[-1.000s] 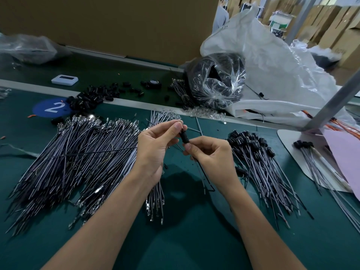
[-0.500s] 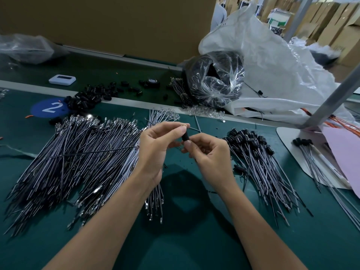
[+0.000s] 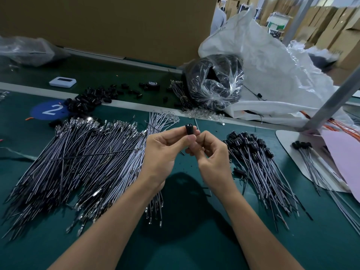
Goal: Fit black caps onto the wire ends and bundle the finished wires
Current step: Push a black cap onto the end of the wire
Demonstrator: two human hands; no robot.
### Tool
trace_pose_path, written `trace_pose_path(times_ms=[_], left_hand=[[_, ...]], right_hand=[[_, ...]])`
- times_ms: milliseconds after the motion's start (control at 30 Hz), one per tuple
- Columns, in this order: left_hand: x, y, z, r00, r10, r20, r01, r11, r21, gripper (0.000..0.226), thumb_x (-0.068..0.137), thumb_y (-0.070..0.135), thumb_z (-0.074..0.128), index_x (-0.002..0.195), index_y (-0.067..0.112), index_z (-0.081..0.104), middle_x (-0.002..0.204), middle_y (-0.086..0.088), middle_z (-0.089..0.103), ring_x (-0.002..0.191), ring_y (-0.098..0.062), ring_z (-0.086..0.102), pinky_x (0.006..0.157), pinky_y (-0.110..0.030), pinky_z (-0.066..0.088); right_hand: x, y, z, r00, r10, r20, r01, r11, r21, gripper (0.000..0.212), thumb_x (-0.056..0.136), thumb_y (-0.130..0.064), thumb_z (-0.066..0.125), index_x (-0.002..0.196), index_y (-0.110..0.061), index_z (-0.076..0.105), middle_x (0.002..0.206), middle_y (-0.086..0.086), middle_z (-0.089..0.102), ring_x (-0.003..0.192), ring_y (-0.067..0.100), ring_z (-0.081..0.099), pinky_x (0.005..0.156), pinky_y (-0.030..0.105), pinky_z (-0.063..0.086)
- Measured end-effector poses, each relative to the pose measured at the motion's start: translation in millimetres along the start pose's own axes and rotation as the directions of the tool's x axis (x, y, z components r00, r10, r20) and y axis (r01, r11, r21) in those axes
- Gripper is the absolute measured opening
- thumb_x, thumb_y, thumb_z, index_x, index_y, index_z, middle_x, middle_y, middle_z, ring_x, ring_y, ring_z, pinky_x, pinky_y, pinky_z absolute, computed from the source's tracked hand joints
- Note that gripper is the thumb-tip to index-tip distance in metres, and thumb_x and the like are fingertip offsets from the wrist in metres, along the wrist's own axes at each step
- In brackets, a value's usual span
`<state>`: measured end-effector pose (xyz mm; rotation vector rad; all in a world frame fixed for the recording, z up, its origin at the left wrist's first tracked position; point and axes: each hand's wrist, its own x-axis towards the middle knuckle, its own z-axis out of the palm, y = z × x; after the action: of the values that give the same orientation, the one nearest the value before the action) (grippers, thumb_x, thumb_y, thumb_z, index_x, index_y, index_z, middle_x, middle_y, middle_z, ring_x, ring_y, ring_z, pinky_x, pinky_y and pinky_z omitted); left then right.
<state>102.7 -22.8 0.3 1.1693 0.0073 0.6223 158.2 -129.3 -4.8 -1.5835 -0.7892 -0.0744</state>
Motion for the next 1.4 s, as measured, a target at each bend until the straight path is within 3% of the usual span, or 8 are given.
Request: trace_pose_path(times_ms=[200, 400, 567, 733, 867, 933, 1100, 1400], left_hand=[[-2, 2, 2, 1.0, 0.026, -0.009, -0.026, 0.998, -0.056, 0.016, 0.075, 0.011, 0.072, 0.089, 0.012, 0.079, 0.091, -0.007, 0.076, 0.088, -0.016, 0.072, 0.079, -0.023, 0.055], [-3, 4, 3, 1.0, 0.004, -0.004, -0.004, 0.994, -0.105, 0.022, 0.074, 0.011, 0.072, 0.094, 0.006, 0.077, 0.095, -0.013, 0.075, 0.091, -0.023, 0.072, 0.087, -0.038, 0.057], [-2, 8, 2, 0.995, -0.003, 0.104, 0.014, 0.994, -0.105, 0.029, 0.074, 0.007, 0.071, 0.103, 0.01, 0.074, 0.101, -0.013, 0.074, 0.099, -0.026, 0.071, 0.086, -0.031, 0.055], [-3, 8, 2, 0.998, 0.013, 0.053, -0.009, 0.996, -0.084, 0.02, 0.072, 0.008, 0.072, 0.093, 0.008, 0.075, 0.092, -0.009, 0.076, 0.089, -0.019, 0.073, 0.078, -0.022, 0.055], [-3, 5, 3, 0.999, -0.007, 0.05, 0.009, 1.0, -0.029, 0.026, 0.071, 0.007, 0.073, 0.096, 0.002, 0.073, 0.094, -0.013, 0.075, 0.088, -0.023, 0.073, 0.078, -0.022, 0.055], [-4, 5, 3, 0.999, -0.014, 0.048, 0.014, 1.0, -0.012, 0.028, 0.07, 0.007, 0.074, 0.097, 0.0, 0.073, 0.094, -0.014, 0.075, 0.088, -0.024, 0.073, 0.078, -0.022, 0.055], [-2, 10, -1, 1.0, -0.005, 0.027, 0.007, 0.997, -0.074, 0.026, 0.071, 0.016, 0.077, 0.097, 0.012, 0.075, 0.098, -0.009, 0.076, 0.092, -0.018, 0.071, 0.08, -0.022, 0.054], [3, 12, -10, 0.999, 0.01, -0.03, -0.01, 1.0, -0.024, 0.01, 0.068, 0.021, 0.078, 0.078, 0.021, 0.078, 0.081, 0.001, 0.075, 0.079, -0.009, 0.067, 0.073, -0.017, 0.05]], right_hand=[[-1, -4, 3, 1.0, -0.026, 0.008, 0.026, 0.999, 0.041, 0.016, 0.092, -0.005, 0.062, 0.077, -0.003, 0.06, 0.068, -0.008, 0.058, 0.066, 0.009, 0.055, 0.065, 0.024, 0.048], [-2, -7, 5, 0.998, -0.069, -0.01, 0.069, 0.997, 0.039, 0.011, 0.092, -0.012, 0.062, 0.08, -0.01, 0.062, 0.07, -0.002, 0.059, 0.068, 0.021, 0.053, 0.067, 0.052, 0.049], [-3, -6, 1, 0.99, -0.124, -0.073, 0.12, 0.991, -0.061, 0.022, 0.09, -0.009, 0.063, 0.077, -0.026, 0.058, 0.066, -0.015, 0.057, 0.063, 0.007, 0.048, 0.061, 0.029, 0.043], [-5, -5, 0, 0.989, -0.124, -0.084, 0.118, 0.991, -0.064, 0.015, 0.091, -0.008, 0.064, 0.076, -0.008, 0.06, 0.069, 0.005, 0.061, 0.067, 0.031, 0.053, 0.063, 0.046, 0.047], [-5, -6, -1, 0.988, -0.119, -0.099, 0.111, 0.991, -0.08, 0.015, 0.088, -0.001, 0.063, 0.075, -0.008, 0.058, 0.073, -0.017, 0.062, 0.071, 0.0, 0.058, 0.067, 0.02, 0.047], [-4, -6, -1, 0.989, -0.113, -0.092, 0.106, 0.992, -0.072, 0.015, 0.087, 0.002, 0.064, 0.077, -0.008, 0.06, 0.074, -0.017, 0.061, 0.074, -0.002, 0.059, 0.069, 0.015, 0.046], [-4, -7, 1, 0.991, -0.099, -0.09, 0.09, 0.991, -0.094, 0.016, 0.09, -0.007, 0.066, 0.077, -0.014, 0.062, 0.069, 0.0, 0.065, 0.067, 0.029, 0.059, 0.065, 0.037, 0.05], [-4, -6, 0, 0.994, -0.082, -0.069, 0.073, 0.99, -0.123, 0.014, 0.089, -0.002, 0.066, 0.078, -0.011, 0.064, 0.069, 0.003, 0.067, 0.068, 0.027, 0.061, 0.067, 0.035, 0.048]])
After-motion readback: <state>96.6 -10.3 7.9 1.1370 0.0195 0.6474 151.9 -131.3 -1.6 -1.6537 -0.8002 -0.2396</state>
